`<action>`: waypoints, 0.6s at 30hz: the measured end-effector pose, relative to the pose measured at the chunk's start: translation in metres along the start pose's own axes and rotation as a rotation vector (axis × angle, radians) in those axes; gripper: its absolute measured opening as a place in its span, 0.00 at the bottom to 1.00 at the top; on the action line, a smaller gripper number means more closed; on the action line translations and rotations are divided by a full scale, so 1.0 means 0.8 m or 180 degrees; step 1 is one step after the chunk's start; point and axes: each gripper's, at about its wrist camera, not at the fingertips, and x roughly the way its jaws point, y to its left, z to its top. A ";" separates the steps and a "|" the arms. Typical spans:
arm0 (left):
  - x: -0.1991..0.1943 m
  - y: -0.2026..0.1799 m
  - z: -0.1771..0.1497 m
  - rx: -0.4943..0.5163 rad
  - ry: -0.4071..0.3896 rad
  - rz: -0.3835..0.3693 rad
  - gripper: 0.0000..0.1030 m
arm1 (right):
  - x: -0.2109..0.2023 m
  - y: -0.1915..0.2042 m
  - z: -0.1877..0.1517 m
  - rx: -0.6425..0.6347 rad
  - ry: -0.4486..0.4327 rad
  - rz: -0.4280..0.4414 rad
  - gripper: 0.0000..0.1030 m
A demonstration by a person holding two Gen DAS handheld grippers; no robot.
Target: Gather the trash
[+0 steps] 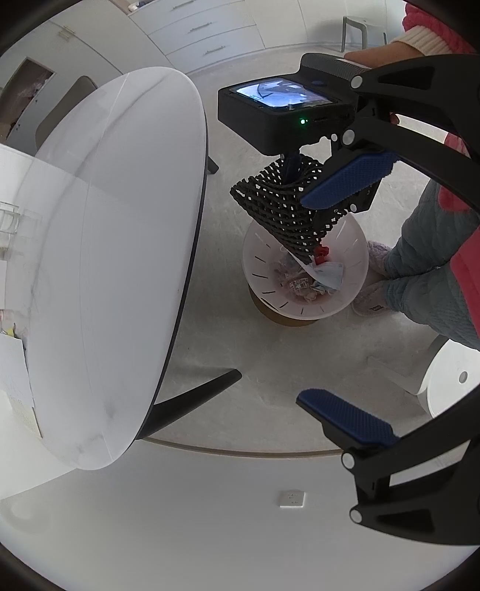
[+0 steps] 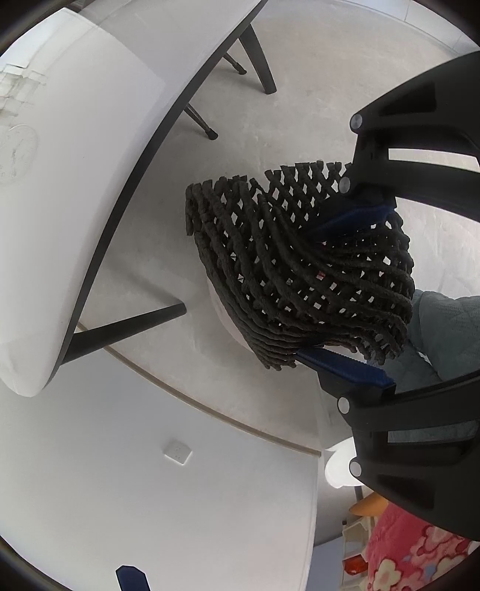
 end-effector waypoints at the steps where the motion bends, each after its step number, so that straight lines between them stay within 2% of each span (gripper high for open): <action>1: 0.000 0.000 0.000 0.0005 0.0000 0.0001 0.91 | -0.001 0.000 0.000 0.0001 -0.0006 0.0003 0.58; 9: 0.009 0.000 -0.004 0.0121 0.0013 -0.0078 0.91 | -0.013 0.000 0.000 -0.0045 -0.0059 0.0001 0.58; 14: 0.020 0.001 0.004 0.0207 0.0087 -0.0371 0.91 | -0.031 0.002 -0.001 -0.0146 -0.0177 0.0010 0.58; 18: 0.031 -0.005 0.018 0.0605 0.0118 -0.0677 0.91 | -0.046 0.004 -0.004 -0.0342 -0.0267 0.0054 0.58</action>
